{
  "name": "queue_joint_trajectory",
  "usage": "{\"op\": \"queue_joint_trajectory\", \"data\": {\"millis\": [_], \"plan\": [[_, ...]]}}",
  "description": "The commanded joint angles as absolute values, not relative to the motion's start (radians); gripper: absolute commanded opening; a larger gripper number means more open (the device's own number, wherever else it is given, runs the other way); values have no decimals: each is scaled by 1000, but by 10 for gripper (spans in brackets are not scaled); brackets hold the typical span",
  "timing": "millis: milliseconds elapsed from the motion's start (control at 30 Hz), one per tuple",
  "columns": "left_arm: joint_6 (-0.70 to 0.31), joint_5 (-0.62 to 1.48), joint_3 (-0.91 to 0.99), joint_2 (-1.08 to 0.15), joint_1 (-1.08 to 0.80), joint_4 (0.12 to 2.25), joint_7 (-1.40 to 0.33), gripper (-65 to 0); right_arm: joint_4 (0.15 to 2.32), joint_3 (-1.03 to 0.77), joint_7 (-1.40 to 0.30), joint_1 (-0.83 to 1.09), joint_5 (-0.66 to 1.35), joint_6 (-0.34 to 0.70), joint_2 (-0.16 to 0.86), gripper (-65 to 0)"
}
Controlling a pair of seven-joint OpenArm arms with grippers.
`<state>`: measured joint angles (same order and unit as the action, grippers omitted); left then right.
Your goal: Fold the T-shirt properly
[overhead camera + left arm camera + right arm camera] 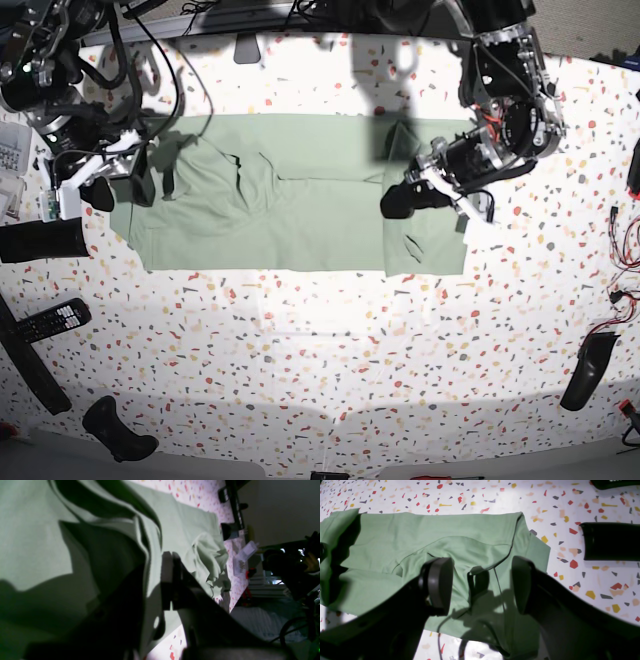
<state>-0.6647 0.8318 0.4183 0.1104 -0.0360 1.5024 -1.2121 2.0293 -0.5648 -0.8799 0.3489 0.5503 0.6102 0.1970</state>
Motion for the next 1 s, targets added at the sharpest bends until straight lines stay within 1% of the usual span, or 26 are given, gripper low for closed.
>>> {"op": "queue_joint_trajectory", "data": {"millis": [0,300,367,400,467,500,533,567,700,767,867,967], "plan": [[-677,857,416,114,-22,1518,-1200,-650,2049,-569,-853,344,561,623,211,-289],[-677,872,414,121,-25,1518,-1169,-650,2049,-569,-854,344,561,623,210,-289],[-678,872,387,115,-26,1518,-1171,-650,2049,-569,-854,344,561,622,210,-289],[-678,872,365,112,-28,1518,-1170,-597,2049,-569,-854,344,561,622,210,-289],[-677,872,311,107,-28,1518,-1170,-400,2049,-569,-854,344,561,623,210,-289],[-677,872,280,108,-28,1518,-1169,-328,2049,-569,-854,344,561,623,211,-289],[-677,872,243,108,-28,1518,-1168,-284,2049,-569,-854,344,561,623,210,-289],[-677,872,202,108,-28,1518,-1164,-262,2049,-569,-854,344,561,623,210,-289],[-677,871,42,110,-27,1518,-1141,-256,2049,-569,-854,344,561,622,210,-289],[-677,870,-2,110,-24,1518,-1122,-256,2049,-569,-854,344,561,622,210,-289],[-673,870,-14,110,0,1518,-1123,-257,2049,-569,-854,344,561,622,210,-289],[-623,871,-14,100,37,1519,-1170,-257,2049,-569,-854,344,561,622,210,-289]]}}
